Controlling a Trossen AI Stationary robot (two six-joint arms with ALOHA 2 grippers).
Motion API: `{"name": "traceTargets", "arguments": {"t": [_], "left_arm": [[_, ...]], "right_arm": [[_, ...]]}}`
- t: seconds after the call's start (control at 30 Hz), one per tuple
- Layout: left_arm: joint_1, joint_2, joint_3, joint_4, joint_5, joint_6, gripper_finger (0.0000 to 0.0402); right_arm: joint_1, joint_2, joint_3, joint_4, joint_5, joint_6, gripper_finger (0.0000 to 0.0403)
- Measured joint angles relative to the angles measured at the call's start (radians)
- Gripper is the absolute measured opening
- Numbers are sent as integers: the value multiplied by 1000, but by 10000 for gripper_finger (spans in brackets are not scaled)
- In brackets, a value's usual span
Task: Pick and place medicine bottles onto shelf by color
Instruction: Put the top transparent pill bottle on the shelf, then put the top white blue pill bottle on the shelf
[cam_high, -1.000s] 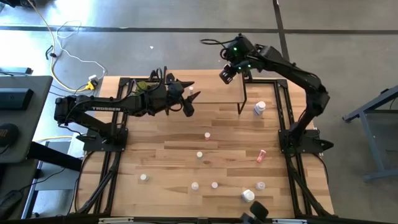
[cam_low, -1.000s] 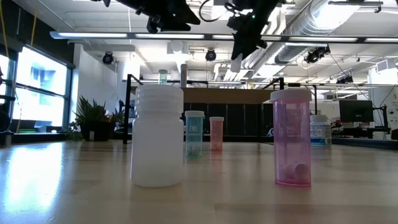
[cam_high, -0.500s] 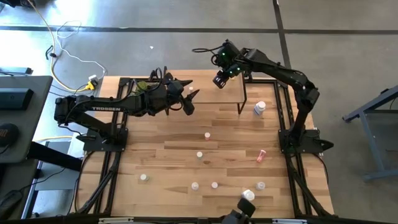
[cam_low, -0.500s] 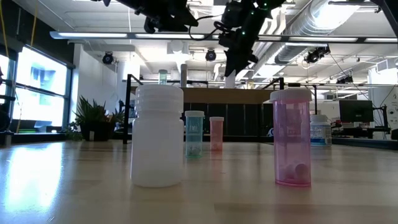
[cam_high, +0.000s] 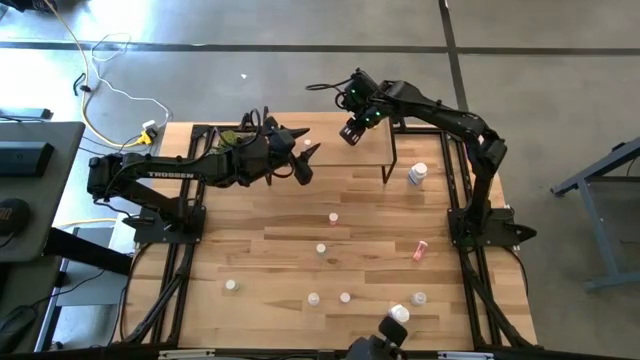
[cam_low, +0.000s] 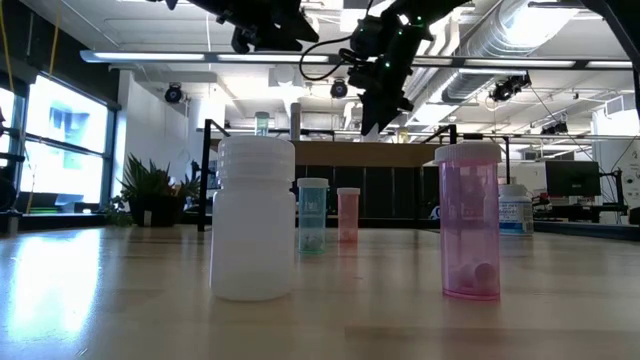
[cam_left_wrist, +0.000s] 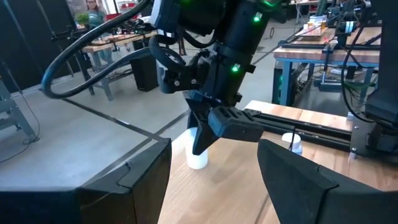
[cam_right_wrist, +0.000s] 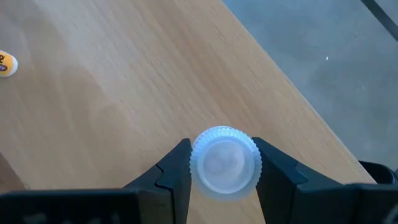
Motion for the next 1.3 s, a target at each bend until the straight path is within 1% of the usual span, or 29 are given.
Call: {"name": "traceTargets", "arguments": {"t": [0.2,0.53,0.67,0.8,1.0,1.2,1.3], "left_arm": [[0,0,0,0,27,0,229],[0,0,0,0,31,0,229],[0,0,0,0,31,0,229],[0,0,0,0,31,0,229],[0,0,0,0,31,0,229],[0,0,0,0,31,0,229],[0,0,0,0,31,0,229]], "right_arm": [[0,0,0,-5,0,-3,130],[0,4,-1,-2,0,-19,207],[0,1,-1,-5,0,-18,226],[0,-9,-1,-2,0,-17,232],[0,-59,-1,1,0,-15,233],[0,-127,-1,-17,0,15,233],[0,-163,-1,-35,3,56,234]]}}
